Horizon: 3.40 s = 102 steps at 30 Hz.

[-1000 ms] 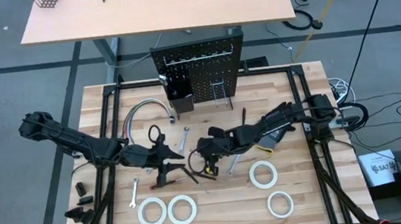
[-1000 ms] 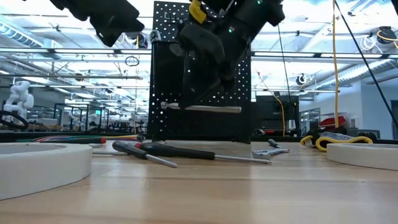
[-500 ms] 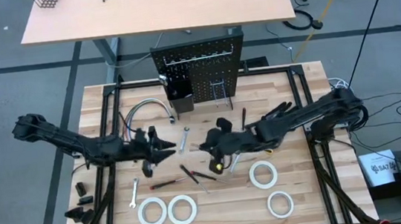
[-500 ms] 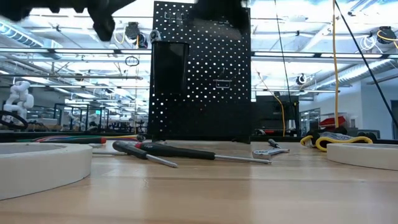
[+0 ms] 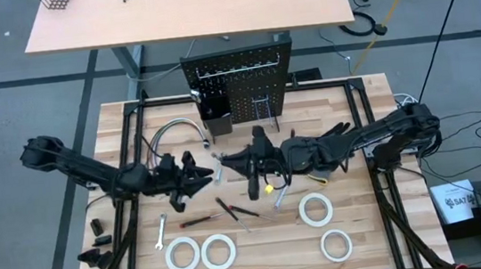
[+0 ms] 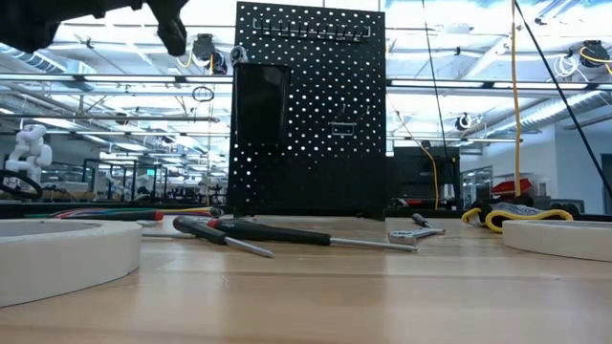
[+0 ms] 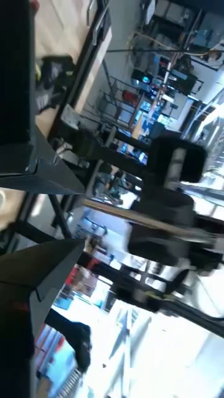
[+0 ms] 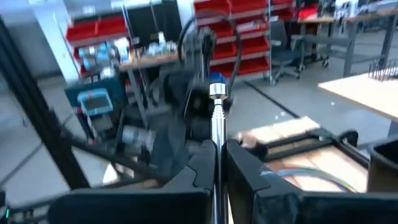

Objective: Hang tools onto peg board
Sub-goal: Put the magnet pick up tool into the peg board

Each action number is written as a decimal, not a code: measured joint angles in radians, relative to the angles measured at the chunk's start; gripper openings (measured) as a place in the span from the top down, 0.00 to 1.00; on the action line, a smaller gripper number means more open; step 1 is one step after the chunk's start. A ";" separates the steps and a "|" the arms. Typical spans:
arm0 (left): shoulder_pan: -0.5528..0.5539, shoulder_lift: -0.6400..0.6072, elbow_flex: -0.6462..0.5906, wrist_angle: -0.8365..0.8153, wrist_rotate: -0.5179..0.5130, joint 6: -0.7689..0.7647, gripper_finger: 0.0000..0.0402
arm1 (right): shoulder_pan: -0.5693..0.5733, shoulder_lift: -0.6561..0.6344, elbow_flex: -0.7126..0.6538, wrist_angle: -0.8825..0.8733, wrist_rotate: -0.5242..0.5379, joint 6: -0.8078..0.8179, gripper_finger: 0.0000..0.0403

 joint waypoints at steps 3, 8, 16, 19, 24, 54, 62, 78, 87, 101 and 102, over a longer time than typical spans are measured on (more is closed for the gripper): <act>-0.005 0.038 0.021 0.015 0.000 0.067 0.68 | -0.005 0.017 0.000 0.073 -0.009 0.000 0.97; -0.006 0.069 0.069 0.023 0.001 0.125 0.67 | -0.005 0.045 0.000 0.115 -0.022 0.028 0.97; -0.004 0.136 0.131 0.005 0.000 0.136 0.54 | -0.005 0.058 -0.001 0.179 -0.033 0.034 0.97; 0.002 0.163 0.152 0.016 -0.023 0.137 0.51 | -0.005 0.058 -0.001 0.182 -0.033 0.034 0.97; 0.015 0.192 0.202 0.022 -0.024 0.160 0.51 | -0.003 0.058 -0.001 0.181 -0.023 0.033 0.97; 0.023 0.209 0.267 -0.070 0.005 0.110 0.93 | -0.005 0.058 -0.001 0.162 -0.077 -0.054 0.92; 0.024 0.167 0.265 -0.129 0.016 0.058 0.93 | -0.003 0.042 0.000 0.064 -0.087 -0.262 0.69; 0.077 0.010 0.265 -0.402 0.329 -0.758 0.93 | 0.083 -0.070 0.000 -0.105 -0.086 -1.266 0.58; 0.051 0.090 0.266 -0.250 0.322 -0.844 0.93 | 0.106 -0.010 0.000 -0.117 0.039 -1.681 0.58; 0.045 0.225 0.266 -0.078 0.316 -0.897 0.93 | 0.088 -0.008 0.000 -0.148 0.102 -1.769 0.64; 0.045 0.232 0.267 -0.065 0.316 -0.897 0.93 | 0.086 -0.008 0.000 -0.151 0.102 -1.761 0.64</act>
